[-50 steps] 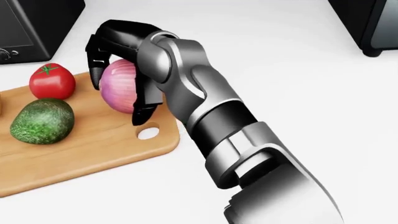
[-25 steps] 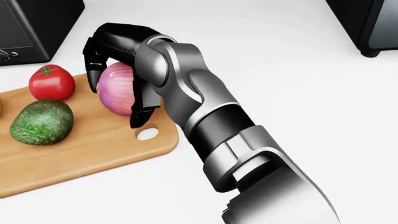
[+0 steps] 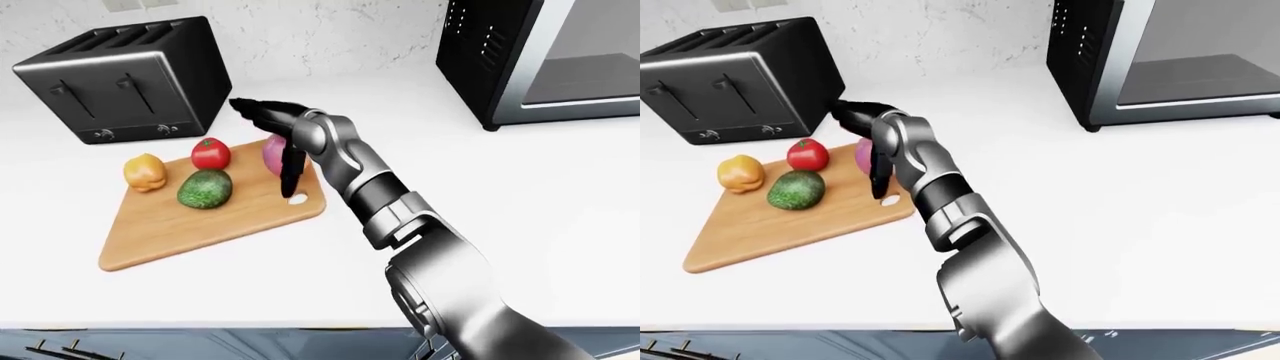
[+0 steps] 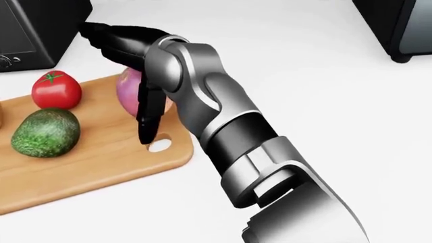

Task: Place the avocado, onion, tomato and bell pepper on the cutting board.

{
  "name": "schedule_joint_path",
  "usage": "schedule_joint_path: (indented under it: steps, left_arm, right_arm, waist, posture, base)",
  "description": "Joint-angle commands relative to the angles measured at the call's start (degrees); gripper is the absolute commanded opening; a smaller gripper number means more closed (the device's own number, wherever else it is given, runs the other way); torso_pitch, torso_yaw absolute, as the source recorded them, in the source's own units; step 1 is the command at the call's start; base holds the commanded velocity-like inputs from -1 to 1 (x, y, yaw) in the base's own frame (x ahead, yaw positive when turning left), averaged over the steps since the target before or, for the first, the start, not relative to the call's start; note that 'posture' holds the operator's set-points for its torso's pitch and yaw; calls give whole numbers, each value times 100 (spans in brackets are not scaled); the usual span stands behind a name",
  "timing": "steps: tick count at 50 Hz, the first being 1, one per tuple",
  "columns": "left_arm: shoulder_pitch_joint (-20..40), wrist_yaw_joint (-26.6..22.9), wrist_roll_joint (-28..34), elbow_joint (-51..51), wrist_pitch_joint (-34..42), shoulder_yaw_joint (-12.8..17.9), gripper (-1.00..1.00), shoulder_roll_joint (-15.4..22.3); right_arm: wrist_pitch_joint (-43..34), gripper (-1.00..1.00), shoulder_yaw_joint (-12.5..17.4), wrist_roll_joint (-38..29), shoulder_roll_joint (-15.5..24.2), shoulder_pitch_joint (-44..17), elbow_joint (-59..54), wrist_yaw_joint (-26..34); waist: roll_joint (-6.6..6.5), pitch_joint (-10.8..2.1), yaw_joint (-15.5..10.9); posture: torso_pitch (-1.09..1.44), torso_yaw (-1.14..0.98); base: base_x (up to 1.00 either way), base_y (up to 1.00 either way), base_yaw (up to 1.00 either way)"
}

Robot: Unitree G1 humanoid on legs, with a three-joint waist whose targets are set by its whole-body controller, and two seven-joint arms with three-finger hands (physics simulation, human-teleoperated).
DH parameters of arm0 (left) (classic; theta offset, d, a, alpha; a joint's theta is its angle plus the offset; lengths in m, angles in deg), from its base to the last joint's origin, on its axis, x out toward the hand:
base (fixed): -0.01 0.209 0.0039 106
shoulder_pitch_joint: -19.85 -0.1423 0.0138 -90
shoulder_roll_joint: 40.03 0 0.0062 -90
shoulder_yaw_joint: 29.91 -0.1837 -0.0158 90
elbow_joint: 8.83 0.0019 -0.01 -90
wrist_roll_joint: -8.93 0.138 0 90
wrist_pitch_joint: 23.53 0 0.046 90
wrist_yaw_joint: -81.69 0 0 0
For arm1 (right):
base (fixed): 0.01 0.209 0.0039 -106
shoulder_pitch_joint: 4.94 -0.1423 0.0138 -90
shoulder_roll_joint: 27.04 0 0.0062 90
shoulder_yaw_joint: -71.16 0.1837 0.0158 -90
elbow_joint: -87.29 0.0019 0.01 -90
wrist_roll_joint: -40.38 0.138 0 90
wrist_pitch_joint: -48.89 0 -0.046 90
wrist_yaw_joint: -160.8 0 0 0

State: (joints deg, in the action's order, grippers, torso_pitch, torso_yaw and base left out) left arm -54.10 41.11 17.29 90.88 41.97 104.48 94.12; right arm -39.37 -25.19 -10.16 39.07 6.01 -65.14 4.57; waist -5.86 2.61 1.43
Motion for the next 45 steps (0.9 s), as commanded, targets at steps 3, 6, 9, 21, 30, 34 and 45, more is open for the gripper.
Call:
schedule_joint_path:
  steps: [3,6,9,21,30,34,45]
  left_arm:
    - [110,109,-77,-106,-14,137,100,189]
    - [119,112,-82,-95,-14,126,100,201]
    - [121,116,-84,-93,-14,120,100,204]
    - [108,122,-79,-79,-32,127,100,206]
    - [117,117,-94,-68,-19,132,100,230]
    - [144,122,-100,-65,-1,107,100,250]
    - [205,110,-153,-75,67,73,100,317]
  right_arm:
    - [59,100,4,-21,28,-191,113,50]
    - [61,100,17,-18,56,-243,95,101]
    - [51,100,43,-3,95,-335,80,163]
    - [62,100,100,26,290,-685,9,407]
    - [99,100,204,112,623,-1118,-13,847]
    - [136,100,251,158,823,-1296,-12,1112]
    - [311,100,362,190,1424,-1530,322,1834]
  waist:
    - [-65,-114,6]
    - [-66,-112,12]
    - [-66,-107,15]
    - [-59,-81,20]
    - [-50,-69,22]
    - [-41,-57,21]
    - [-13,-35,34]
  posture:
    - [0,0]
    - [0,0]
    - [0,0]
    - [0,0]
    - [0,0]
    - [0,0]
    - [0,0]
  base:
    - [0,0,0]
    - [0,0,0]
    - [0,0,0]
    - [0,0,0]
    - [0,0,0]
    - [0,0,0]
    - [0,0,0]
